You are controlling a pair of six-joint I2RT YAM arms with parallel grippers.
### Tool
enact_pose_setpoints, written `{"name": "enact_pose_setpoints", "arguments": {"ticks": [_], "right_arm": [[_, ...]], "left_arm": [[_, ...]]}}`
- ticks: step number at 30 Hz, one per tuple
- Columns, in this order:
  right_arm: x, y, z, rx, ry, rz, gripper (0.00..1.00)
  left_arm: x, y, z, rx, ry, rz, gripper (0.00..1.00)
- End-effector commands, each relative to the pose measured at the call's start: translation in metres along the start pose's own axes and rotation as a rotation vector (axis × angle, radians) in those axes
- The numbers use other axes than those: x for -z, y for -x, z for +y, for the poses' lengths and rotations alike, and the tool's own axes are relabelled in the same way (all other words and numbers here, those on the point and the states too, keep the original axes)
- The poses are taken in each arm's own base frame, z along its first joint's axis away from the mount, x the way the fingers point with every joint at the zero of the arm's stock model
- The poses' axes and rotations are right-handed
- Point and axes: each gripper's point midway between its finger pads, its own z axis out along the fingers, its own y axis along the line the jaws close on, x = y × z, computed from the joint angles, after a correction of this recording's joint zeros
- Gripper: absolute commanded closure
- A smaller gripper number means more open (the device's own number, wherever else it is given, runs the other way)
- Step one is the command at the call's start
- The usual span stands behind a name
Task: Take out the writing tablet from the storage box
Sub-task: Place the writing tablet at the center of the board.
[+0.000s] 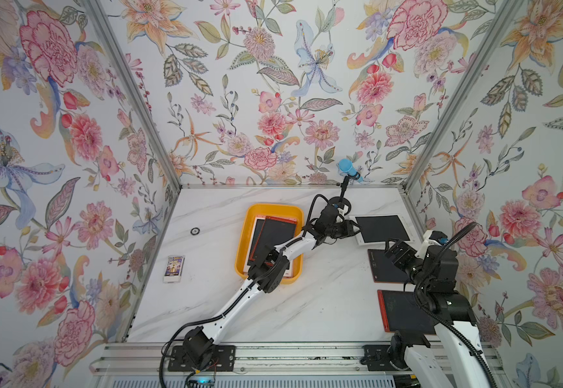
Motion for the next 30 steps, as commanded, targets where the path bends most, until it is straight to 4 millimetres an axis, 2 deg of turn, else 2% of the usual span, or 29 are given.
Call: {"name": "enact_pose_setpoints", "arguments": {"ticks": [1,5,8,11,12,13,14,16,21,25,28,30], "right_arm": [[-0.009,-0.002,-0.012,0.039,-0.062,0.014,0.01],[-0.023,-0.003,-0.013,0.078,-0.093,0.063,0.00],[-0.034,-0.003,-0.011,0.149,-0.124,0.096,0.00],[-0.040,0.003,-0.005,0.236,-0.182,0.085,0.00],[-0.043,0.005,-0.002,0.263,-0.193,0.085,0.00],[-0.047,0.005,0.002,0.283,-0.197,0.096,0.00],[-0.051,0.006,0.007,0.299,-0.196,0.104,0.00],[-0.061,0.007,0.016,0.347,-0.201,0.122,0.00],[-0.094,0.006,0.022,0.496,-0.228,0.200,0.00],[-0.128,-0.012,0.035,0.595,-0.173,0.299,0.00],[-0.153,-0.030,0.037,0.635,-0.153,0.377,0.00],[-0.170,-0.046,0.033,0.649,-0.154,0.435,0.00]], "left_arm": [[0.018,0.025,-0.002,-0.052,0.066,-0.035,0.41],[0.032,0.037,-0.017,-0.116,0.101,-0.036,0.27],[0.052,0.045,-0.035,-0.193,0.123,-0.041,0.20],[0.087,0.054,-0.053,-0.249,0.164,-0.072,0.17],[0.101,0.055,-0.055,-0.263,0.189,-0.085,0.17],[0.120,0.059,-0.068,-0.282,0.197,-0.113,0.16],[0.135,0.058,-0.073,-0.294,0.211,-0.129,0.15],[0.170,0.055,-0.087,-0.321,0.235,-0.172,0.15],[0.250,0.035,-0.120,-0.376,0.279,-0.265,0.12],[0.312,0.015,-0.140,-0.397,0.301,-0.350,0.10],[0.347,-0.001,-0.141,-0.382,0.320,-0.400,0.10],[0.363,-0.014,-0.139,-0.361,0.322,-0.424,0.09]]}}
